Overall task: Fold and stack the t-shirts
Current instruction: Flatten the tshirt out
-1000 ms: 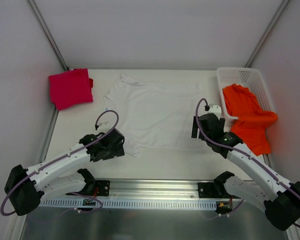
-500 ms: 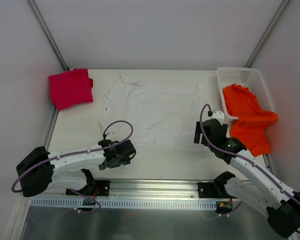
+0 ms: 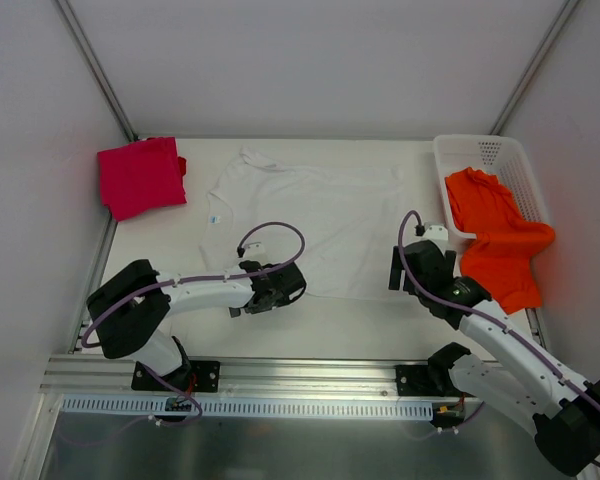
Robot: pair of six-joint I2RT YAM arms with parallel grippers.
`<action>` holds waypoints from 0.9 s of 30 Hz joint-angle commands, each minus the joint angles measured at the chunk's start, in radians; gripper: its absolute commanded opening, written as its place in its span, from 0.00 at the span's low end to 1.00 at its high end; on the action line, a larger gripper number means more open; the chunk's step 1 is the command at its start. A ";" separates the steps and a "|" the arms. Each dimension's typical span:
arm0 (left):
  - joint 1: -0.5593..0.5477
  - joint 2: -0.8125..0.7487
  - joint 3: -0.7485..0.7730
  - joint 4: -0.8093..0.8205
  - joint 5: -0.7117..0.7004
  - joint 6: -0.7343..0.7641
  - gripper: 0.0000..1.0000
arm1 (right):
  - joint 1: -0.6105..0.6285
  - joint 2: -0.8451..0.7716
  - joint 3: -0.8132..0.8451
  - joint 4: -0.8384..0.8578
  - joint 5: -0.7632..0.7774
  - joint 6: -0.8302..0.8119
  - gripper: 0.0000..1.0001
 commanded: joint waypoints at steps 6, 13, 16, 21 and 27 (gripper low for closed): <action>-0.006 0.027 -0.011 -0.040 -0.072 0.035 0.99 | 0.005 0.062 -0.017 0.054 0.004 0.015 0.86; 0.074 -0.009 0.029 -0.055 -0.189 0.102 0.99 | 0.005 0.125 -0.004 0.098 -0.006 0.001 0.86; 0.142 -0.010 0.050 -0.055 -0.216 0.144 0.99 | 0.005 0.132 -0.009 0.110 -0.008 -0.001 0.86; 0.209 0.005 0.099 -0.052 -0.273 0.193 0.99 | 0.005 0.145 -0.017 0.132 -0.012 -0.001 0.86; 0.229 0.071 0.171 -0.052 -0.305 0.217 0.99 | 0.005 0.175 -0.020 0.158 -0.016 -0.004 0.86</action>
